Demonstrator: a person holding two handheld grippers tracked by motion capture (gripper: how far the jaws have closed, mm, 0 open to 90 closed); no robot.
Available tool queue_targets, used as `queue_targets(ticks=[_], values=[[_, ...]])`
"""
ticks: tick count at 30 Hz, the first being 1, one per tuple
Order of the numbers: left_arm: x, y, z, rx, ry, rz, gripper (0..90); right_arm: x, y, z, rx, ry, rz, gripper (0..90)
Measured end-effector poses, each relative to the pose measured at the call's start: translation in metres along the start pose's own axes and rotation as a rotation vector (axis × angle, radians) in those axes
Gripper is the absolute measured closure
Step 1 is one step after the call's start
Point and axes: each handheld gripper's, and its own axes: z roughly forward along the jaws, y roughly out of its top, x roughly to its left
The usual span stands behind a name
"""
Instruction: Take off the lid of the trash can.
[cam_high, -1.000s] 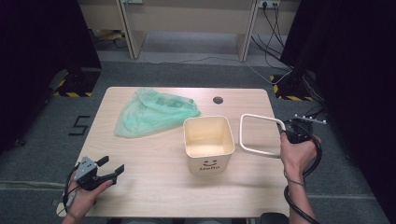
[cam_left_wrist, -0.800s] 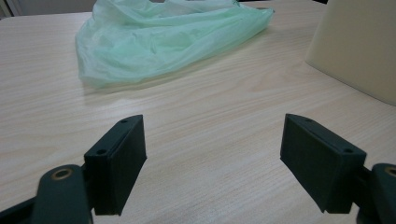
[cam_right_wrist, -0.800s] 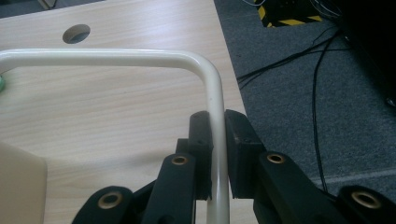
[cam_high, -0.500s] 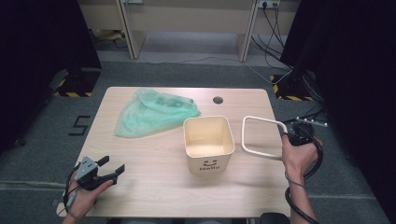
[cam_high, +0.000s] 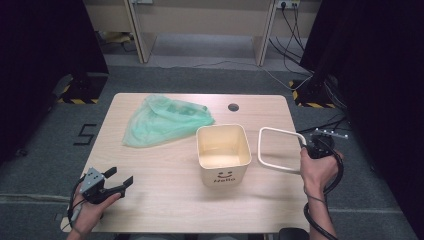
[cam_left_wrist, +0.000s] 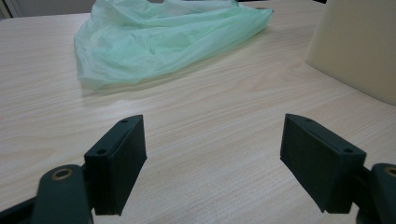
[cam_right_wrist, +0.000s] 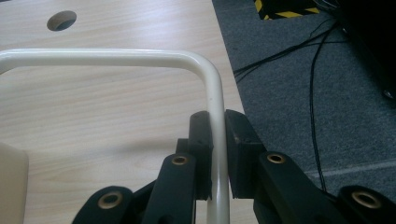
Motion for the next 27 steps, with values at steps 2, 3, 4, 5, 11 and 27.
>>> queue_targets(ticks=[2,3,4,5,11,27], values=[[0.000,0.000,0.000,0.000,0.000,0.000,21.3,0.000,-0.001,0.001,0.000,0.000,0.000,81.8],[0.000,0.000,0.000,0.000,0.000,0.001,21.3,-0.001,-0.002,0.001,0.002,-0.001,0.002,81.8],[0.000,0.000,0.000,0.000,0.000,0.001,21.3,-0.001,-0.002,0.001,0.002,-0.001,0.002,81.8],[0.000,0.000,0.000,0.000,0.000,0.001,21.3,-0.001,-0.003,0.002,0.000,0.000,0.003,81.9],[0.000,0.000,-0.001,0.000,0.000,0.000,21.4,-0.002,-0.007,0.003,0.004,0.002,0.006,81.8],[0.001,0.000,-0.001,-0.001,0.002,0.000,21.4,-0.005,-0.019,0.009,0.020,-0.004,0.005,81.8]])
